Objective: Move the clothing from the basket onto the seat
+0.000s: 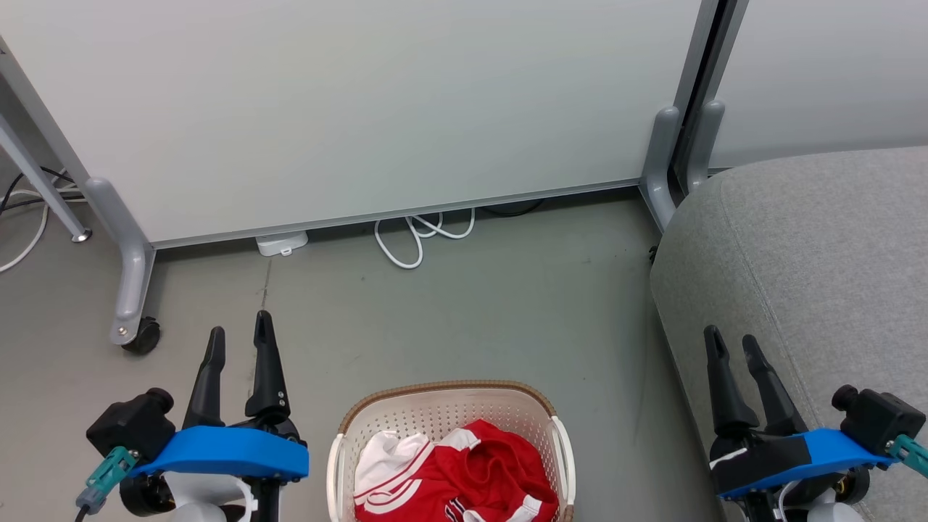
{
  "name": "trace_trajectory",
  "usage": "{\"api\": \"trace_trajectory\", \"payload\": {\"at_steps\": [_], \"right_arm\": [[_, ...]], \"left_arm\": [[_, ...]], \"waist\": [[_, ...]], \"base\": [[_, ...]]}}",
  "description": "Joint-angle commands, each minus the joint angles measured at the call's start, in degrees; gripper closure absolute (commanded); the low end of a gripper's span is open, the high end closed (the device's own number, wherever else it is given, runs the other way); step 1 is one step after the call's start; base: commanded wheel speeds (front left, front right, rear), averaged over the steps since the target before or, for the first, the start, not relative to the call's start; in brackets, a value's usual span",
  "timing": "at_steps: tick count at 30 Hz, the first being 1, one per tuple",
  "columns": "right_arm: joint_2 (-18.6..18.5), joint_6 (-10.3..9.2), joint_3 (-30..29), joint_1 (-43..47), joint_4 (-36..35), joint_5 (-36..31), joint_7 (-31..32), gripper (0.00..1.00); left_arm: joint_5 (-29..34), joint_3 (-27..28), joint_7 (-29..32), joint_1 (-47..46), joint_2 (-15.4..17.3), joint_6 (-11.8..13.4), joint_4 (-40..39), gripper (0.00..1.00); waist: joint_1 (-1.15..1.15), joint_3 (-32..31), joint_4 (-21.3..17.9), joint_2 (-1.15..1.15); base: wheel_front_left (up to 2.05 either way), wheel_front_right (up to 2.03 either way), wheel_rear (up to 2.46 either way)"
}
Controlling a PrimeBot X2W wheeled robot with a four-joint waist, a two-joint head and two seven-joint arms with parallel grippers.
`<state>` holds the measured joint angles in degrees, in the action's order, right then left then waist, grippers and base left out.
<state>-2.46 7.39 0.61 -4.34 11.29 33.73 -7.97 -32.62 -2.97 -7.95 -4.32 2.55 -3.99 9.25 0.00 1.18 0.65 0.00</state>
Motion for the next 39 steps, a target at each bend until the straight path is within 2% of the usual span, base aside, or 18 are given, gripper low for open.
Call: {"api": "trace_trajectory", "payload": {"at_steps": [1,7,18,39], "right_arm": [[-0.4,0.10,-0.2,-0.4,-0.3,-1.7,-0.6,0.00],[-0.5,0.10,-0.5,-0.4,0.5,-5.7,-1.5,0.00],[-0.5,0.12,-0.8,-0.3,1.4,-11.5,-3.0,0.00],[-0.6,0.14,-0.6,-0.4,2.9,-21.2,-5.5,0.00]], "left_arm": [[1.7,-0.4,-0.6,-0.6,0.4,0.3,-0.6,0.00],[6.0,-0.9,-1.5,-0.4,0.4,0.5,-0.2,0.00],[12.4,-1.8,-3.0,-0.2,0.4,-0.7,0.8,0.00],[22.2,-2.9,-5.5,0.0,0.4,-1.3,2.5,0.00]], "waist": [[0.00,0.0,0.0,0.00],[0.00,0.0,0.1,0.00],[0.00,0.0,0.2,0.00],[0.00,-0.1,0.5,0.00]], "base": [[0.00,0.00,0.00],[0.00,0.00,0.00],[0.00,0.00,0.00],[0.00,0.00,0.00]]}}
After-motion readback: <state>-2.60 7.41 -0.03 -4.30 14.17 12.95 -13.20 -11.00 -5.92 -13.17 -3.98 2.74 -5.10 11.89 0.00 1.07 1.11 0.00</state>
